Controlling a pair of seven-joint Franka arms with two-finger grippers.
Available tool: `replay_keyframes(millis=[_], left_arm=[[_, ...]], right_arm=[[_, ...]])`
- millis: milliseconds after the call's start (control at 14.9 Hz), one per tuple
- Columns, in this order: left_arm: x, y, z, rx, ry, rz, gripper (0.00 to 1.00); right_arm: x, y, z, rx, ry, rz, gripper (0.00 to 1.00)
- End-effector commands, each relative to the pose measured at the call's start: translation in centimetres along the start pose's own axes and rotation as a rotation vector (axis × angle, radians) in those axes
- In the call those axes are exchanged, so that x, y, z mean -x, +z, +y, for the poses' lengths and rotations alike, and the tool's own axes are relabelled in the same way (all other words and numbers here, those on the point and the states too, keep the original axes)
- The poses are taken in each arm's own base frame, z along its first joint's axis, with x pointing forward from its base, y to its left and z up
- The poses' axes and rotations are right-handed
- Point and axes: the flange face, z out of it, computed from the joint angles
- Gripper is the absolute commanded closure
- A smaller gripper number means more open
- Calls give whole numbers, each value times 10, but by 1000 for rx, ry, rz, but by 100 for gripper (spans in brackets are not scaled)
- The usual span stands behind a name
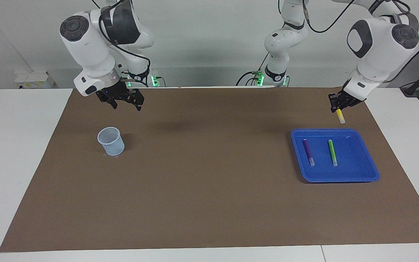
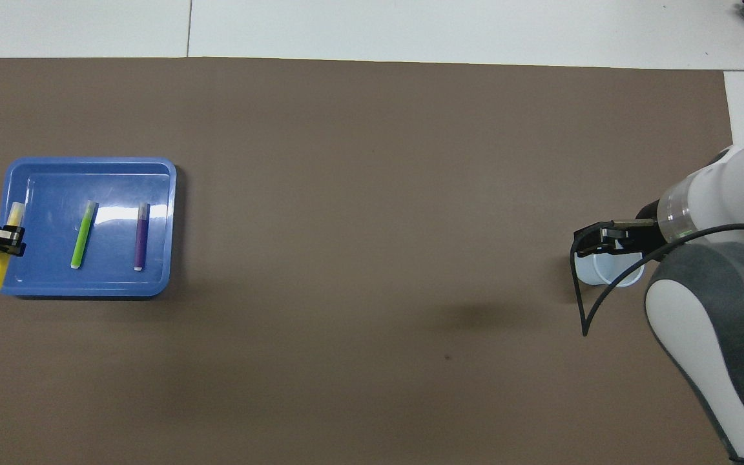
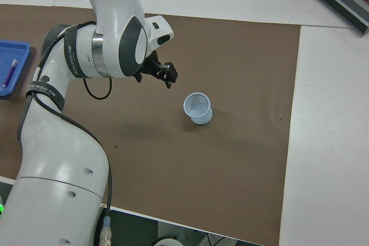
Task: Right arm passes pens to left for tray arrangement
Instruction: 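Carry the yellow pen to the tray while the right gripper withdraws, then lower the yellow pen into the blue tray with the left gripper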
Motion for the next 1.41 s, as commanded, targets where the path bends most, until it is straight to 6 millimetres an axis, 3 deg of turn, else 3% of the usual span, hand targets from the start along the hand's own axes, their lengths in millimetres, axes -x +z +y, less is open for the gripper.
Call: replay_keyframes(millis=[0,269,538,942,1144,1346], left_arm=[[-10,31,-19,-43,43,16,100],[-24,72,-41,-50,58,37,100],[-27,118,-70,-13,-41,78,100],[-32,164,-67,19,-147,142,100],[-35,181,-66,32,-161,171,100],[-41,193,-60,42,-162,196,100]], right_arm=[[1,2,20,17,-65,35,0],[-4,3,18,32,-77,53,0],[-2,4,21,31,-74,37,0],[3,-4,25,28,-65,7,0],[2,-38,31,25,-53,7,0],[8,-51,47,22,-26,-23,0]])
